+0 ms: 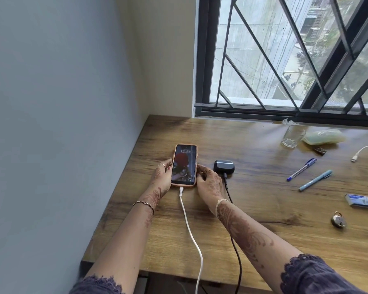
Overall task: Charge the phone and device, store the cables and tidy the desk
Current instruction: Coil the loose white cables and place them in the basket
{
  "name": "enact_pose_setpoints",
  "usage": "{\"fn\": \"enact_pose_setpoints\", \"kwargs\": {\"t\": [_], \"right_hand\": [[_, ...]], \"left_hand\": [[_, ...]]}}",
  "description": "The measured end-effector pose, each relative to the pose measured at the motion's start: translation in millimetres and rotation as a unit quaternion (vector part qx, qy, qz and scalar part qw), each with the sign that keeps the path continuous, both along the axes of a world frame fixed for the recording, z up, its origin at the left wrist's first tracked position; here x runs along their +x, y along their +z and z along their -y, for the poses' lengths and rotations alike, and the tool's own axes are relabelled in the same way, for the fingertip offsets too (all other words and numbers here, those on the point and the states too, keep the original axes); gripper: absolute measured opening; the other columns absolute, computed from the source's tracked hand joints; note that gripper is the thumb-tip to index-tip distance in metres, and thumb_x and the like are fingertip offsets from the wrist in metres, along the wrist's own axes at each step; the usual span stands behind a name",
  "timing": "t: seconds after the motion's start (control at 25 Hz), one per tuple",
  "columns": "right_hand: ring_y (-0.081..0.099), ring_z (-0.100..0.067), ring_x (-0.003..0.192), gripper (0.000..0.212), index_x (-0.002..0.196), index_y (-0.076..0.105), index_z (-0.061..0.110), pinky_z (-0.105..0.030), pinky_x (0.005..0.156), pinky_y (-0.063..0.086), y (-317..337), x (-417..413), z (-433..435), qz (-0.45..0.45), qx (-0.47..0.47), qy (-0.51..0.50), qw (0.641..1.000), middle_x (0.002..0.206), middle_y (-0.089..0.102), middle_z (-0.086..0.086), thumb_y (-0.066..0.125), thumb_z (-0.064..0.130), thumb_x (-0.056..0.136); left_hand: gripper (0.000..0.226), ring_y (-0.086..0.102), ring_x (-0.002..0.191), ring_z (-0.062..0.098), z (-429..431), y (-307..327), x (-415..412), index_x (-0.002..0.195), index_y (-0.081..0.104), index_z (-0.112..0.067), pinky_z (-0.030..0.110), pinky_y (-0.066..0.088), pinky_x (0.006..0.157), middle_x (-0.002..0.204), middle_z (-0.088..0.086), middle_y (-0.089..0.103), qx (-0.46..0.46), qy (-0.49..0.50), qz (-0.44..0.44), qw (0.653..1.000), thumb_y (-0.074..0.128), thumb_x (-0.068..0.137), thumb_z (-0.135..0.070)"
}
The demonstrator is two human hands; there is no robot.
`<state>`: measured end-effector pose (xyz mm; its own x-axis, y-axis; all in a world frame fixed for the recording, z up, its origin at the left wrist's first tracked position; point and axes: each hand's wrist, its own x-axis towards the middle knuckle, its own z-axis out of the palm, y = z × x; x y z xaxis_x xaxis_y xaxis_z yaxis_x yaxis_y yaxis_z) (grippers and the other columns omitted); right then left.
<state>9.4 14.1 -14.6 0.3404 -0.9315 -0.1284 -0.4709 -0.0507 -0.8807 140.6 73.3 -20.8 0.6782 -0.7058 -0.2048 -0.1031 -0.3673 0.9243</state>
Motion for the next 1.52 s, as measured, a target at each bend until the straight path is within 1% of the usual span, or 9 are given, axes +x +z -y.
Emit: {"fn": "enact_pose_setpoints", "kwargs": {"t": [0.16,0.32,0.52,0.68,0.96,1.12,1.28,1.4,1.52], "right_hand": [[0.062,-0.014,0.104,0.032,0.118,0.066,0.027,-0.028,0.095,0.048,-2,2,-1,-0.008,-0.005,-0.006,1.0,0.113,0.069,0.003,0.053,0.014,0.091],[0.062,-0.012,0.107,0.032,0.118,0.066,0.027,-0.029,0.097,0.048,-3,5,-2,-0.01,-0.006,-0.019,1.0,0.115,0.069,0.004,0.053,0.015,0.091],[0.058,-0.012,0.114,0.035,0.12,0.064,0.026,-0.027,0.101,0.044,-2,5,-2,-0.014,-0.003,-0.009,1.0,0.119,0.067,0.004,0.051,0.011,0.091],[0.058,-0.01,0.11,0.035,0.119,0.065,0.026,-0.017,0.09,0.041,-1,2,-2,-0.021,-0.007,-0.003,1.0,0.116,0.067,0.006,0.051,0.011,0.091],[0.056,-0.014,0.116,0.032,0.116,0.066,0.027,-0.031,0.107,0.04,-8,-4,9,-0.007,-0.013,-0.037,0.999,0.117,0.065,0.005,0.055,0.015,0.088],[0.065,-0.01,0.096,0.03,0.099,0.071,0.027,-0.029,0.095,0.05,-12,-18,15,0.037,-0.065,-0.069,0.995,0.098,0.07,0.008,0.057,0.005,0.085],[0.067,-0.008,0.079,0.03,0.09,0.068,0.032,-0.026,0.079,0.055,-4,-31,26,0.076,-0.101,-0.063,0.99,0.086,0.07,0.005,0.057,0.004,0.083],[0.067,-0.012,0.081,0.022,0.088,0.07,0.028,-0.026,0.079,0.053,-3,-42,38,0.076,-0.116,-0.071,0.988,0.088,0.071,0.003,0.059,0.009,0.082],[0.064,-0.014,0.084,0.022,0.094,0.07,0.021,-0.027,0.081,0.05,-8,-60,53,0.049,-0.132,-0.095,0.985,0.096,0.069,0.001,0.058,0.007,0.083]], "left_hand": [[0.038,0.046,0.11,0.003,0,1,4,0.137,0.046,-0.011,0.011,0.033,0.092,0.126,-0.005,0.054,-0.007,-0.025,0.005,1.0,0.037,0.1,-0.008],[0.036,0.053,0.111,0.008,1,-6,10,0.134,0.05,-0.016,0.02,0.036,0.098,0.127,-0.002,0.058,-0.007,-0.034,0.012,0.999,0.039,0.1,-0.011],[0.036,0.05,0.11,0.007,-1,-6,13,0.134,0.05,-0.019,0.021,0.035,0.097,0.127,-0.004,0.058,0.005,-0.046,0.023,0.999,0.039,0.1,-0.013],[0.035,0.052,0.118,0.015,-2,-4,8,0.13,0.053,-0.02,0.023,0.037,0.099,0.127,-0.001,0.057,-0.01,-0.032,0.027,0.999,0.039,0.099,-0.013],[0.032,0.059,0.11,0.019,13,0,1,0.123,0.055,-0.023,0.033,0.048,0.097,0.122,0.002,0.061,0.002,0.02,0.048,0.999,0.048,0.094,-0.013],[0.034,0.052,0.115,0.021,19,7,-17,0.121,0.058,-0.023,0.038,0.043,0.101,0.122,0.003,0.059,0.01,0.047,0.156,0.987,0.056,0.088,-0.015],[0.032,0.051,0.115,0.021,32,12,-41,0.118,0.059,-0.02,0.036,0.041,0.102,0.12,0.003,0.059,-0.042,0.014,0.202,0.978,0.056,0.088,-0.012],[0.034,0.054,0.113,0.019,47,12,-61,0.121,0.057,-0.017,0.035,0.043,0.102,0.121,0.004,0.057,-0.059,-0.038,0.204,0.976,0.057,0.088,-0.009],[0.04,0.056,0.111,0.019,59,8,-78,0.126,0.054,-0.015,0.036,0.046,0.101,0.127,0.008,0.053,-0.02,-0.074,0.191,0.979,0.056,0.088,-0.006]]}}
